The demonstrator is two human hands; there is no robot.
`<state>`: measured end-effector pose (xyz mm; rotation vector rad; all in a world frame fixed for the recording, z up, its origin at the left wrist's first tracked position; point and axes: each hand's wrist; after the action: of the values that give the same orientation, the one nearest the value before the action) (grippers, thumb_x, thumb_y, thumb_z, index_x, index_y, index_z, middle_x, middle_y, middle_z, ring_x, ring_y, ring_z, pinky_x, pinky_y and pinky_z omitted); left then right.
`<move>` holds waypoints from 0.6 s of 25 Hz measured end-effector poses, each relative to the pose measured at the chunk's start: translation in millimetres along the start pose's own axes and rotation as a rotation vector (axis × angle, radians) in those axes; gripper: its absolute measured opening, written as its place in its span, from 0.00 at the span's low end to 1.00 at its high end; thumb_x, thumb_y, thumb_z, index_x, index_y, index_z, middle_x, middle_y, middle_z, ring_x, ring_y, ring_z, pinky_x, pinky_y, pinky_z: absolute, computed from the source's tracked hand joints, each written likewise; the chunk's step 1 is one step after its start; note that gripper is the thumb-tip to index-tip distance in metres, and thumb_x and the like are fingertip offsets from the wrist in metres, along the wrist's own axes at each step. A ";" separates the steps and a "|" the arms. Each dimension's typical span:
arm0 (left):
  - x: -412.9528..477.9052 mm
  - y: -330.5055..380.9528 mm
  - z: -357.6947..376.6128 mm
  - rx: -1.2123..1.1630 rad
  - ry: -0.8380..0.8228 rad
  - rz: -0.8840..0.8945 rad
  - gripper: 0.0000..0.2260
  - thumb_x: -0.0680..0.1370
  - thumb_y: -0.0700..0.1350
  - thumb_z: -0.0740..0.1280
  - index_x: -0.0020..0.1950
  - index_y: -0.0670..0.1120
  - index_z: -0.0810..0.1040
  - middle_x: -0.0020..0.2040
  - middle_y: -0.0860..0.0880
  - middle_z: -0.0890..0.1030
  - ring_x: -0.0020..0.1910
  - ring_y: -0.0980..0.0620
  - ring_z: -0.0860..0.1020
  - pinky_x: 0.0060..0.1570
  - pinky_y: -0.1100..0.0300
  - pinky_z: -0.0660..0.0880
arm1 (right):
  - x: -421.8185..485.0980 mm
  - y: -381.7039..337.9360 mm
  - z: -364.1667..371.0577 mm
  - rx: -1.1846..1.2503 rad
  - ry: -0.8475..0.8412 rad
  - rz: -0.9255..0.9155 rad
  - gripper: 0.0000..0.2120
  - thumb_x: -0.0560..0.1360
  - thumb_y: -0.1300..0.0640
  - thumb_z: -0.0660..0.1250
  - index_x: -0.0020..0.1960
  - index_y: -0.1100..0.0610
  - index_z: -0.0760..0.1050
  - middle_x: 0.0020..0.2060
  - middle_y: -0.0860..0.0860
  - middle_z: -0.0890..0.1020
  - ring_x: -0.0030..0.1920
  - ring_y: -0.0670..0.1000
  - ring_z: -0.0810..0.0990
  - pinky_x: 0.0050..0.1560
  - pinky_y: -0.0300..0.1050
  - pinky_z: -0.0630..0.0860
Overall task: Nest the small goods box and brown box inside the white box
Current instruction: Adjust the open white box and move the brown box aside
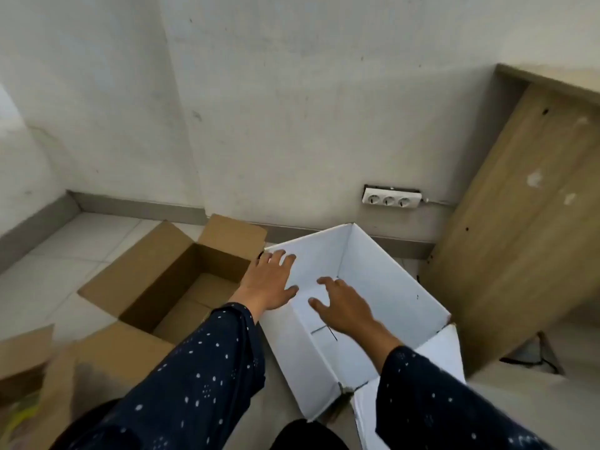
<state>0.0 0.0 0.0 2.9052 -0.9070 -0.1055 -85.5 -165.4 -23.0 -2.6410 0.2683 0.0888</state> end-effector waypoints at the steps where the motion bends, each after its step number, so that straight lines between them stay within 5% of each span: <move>1: -2.0 1.3 11.1 0.004 -0.068 0.010 0.32 0.77 0.59 0.61 0.77 0.50 0.55 0.79 0.44 0.55 0.76 0.40 0.57 0.72 0.43 0.60 | -9.3 0.4 13.1 0.006 -0.047 0.038 0.27 0.76 0.39 0.59 0.72 0.49 0.62 0.68 0.53 0.70 0.66 0.57 0.71 0.63 0.55 0.70; 7: 14.6 -3.5 74.4 0.074 -0.247 0.095 0.28 0.79 0.65 0.51 0.75 0.52 0.63 0.79 0.47 0.56 0.79 0.43 0.49 0.75 0.43 0.47 | -29.6 11.5 88.5 -0.053 -0.086 0.109 0.30 0.77 0.35 0.43 0.71 0.50 0.63 0.64 0.51 0.77 0.60 0.54 0.78 0.58 0.50 0.74; 11: 37.5 -0.6 89.3 0.096 -0.111 0.099 0.28 0.76 0.69 0.49 0.64 0.53 0.73 0.71 0.49 0.71 0.75 0.43 0.59 0.75 0.40 0.46 | -2.2 45.1 80.0 -0.225 -0.039 -0.025 0.27 0.78 0.36 0.44 0.68 0.50 0.65 0.54 0.53 0.82 0.50 0.56 0.82 0.44 0.47 0.74; 15: 66.2 23.9 99.6 0.051 0.007 0.071 0.26 0.77 0.67 0.48 0.61 0.53 0.74 0.63 0.50 0.77 0.69 0.42 0.67 0.74 0.38 0.50 | 41.3 104.6 42.4 -0.264 -0.111 -0.135 0.27 0.76 0.32 0.46 0.65 0.47 0.66 0.51 0.55 0.83 0.50 0.59 0.80 0.44 0.50 0.71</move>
<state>31.5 -64.4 -98.7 2.9138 -1.0259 -0.0681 -67.2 -243.2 -112.8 -2.8943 0.0417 0.2406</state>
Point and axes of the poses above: each hand's wrist, its own x-axis towards the middle knuckle, its own z-axis out of the palm, y = z × x
